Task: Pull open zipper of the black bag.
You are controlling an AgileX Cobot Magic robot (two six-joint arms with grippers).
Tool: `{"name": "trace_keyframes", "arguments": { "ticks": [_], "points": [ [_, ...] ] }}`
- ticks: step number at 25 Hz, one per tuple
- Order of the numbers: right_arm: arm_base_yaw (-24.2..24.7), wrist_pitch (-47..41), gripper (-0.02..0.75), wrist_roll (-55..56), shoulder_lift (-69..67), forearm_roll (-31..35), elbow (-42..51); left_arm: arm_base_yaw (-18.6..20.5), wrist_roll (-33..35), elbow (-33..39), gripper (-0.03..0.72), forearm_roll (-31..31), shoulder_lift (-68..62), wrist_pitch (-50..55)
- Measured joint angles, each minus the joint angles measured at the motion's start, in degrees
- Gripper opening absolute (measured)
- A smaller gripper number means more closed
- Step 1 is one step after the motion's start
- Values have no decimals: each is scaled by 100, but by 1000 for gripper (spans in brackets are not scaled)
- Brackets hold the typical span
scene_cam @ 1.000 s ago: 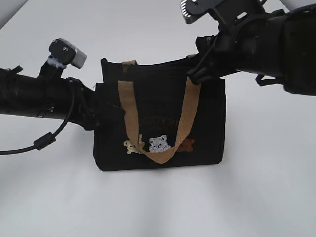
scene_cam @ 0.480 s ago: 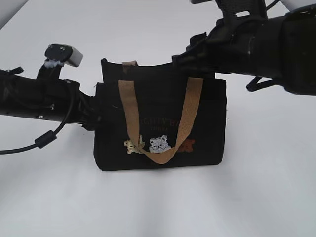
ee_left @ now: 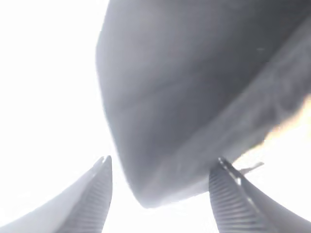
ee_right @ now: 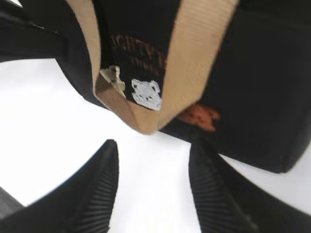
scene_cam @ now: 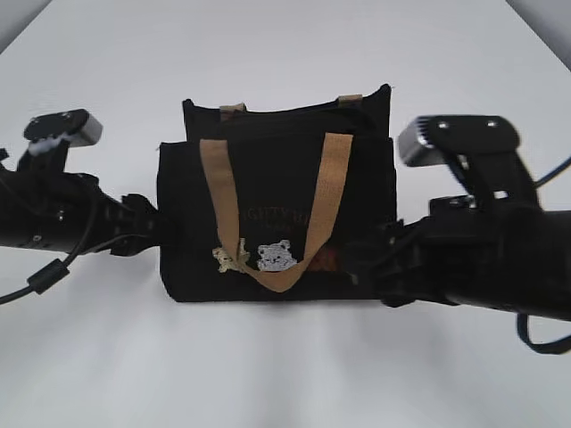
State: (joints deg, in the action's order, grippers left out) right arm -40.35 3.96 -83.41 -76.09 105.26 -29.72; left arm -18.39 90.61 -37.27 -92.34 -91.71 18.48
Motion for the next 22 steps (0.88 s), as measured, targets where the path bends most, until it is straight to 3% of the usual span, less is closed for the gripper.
{"name": "trace_keyframes", "arguments": {
  "ticks": [4, 7, 9, 10, 12, 13, 16, 18, 19, 22],
  "points": [
    [7, -229, 349, 268, 930, 0, 297, 13, -284, 191, 451, 18, 560, -565],
    [7, -1199, 327, 579, 951, -90, 318, 13, -412, 193, 447, 56, 941, -605],
    [7, -1980, 323, 1256, 817, -779, 317, 13, -790, 198, 446, 385, 1226, -617],
    [7, -2274, 321, 1751, 779, -1334, 317, 13, -1094, 198, 443, 674, 1384, -618],
    [25, -2762, 319, 3437, 750, -3232, 317, 13, -1988, 198, 433, 1792, 1694, -525],
    [71, -3170, 319, 4261, 766, -4178, 317, 13, -2688, 198, 430, 2526, 1875, -505],
    [308, -4430, 319, 7266, 1024, -7834, 238, 27, -4938, 198, 424, 4791, 2419, -209],
    [378, -5206, 319, 8738, 1446, -9696, 94, 70, -6235, 198, 421, 6103, 2700, 282],
    [389, -5608, 319, 9273, 1833, -10415, 26, 93, -6832, 198, 414, 6698, 2855, 638],
    [396, -6327, 319, 9753, 3190, -11285, -66, 110, -8033, 198, 389, 7873, 3335, 1597]
  ]
}}
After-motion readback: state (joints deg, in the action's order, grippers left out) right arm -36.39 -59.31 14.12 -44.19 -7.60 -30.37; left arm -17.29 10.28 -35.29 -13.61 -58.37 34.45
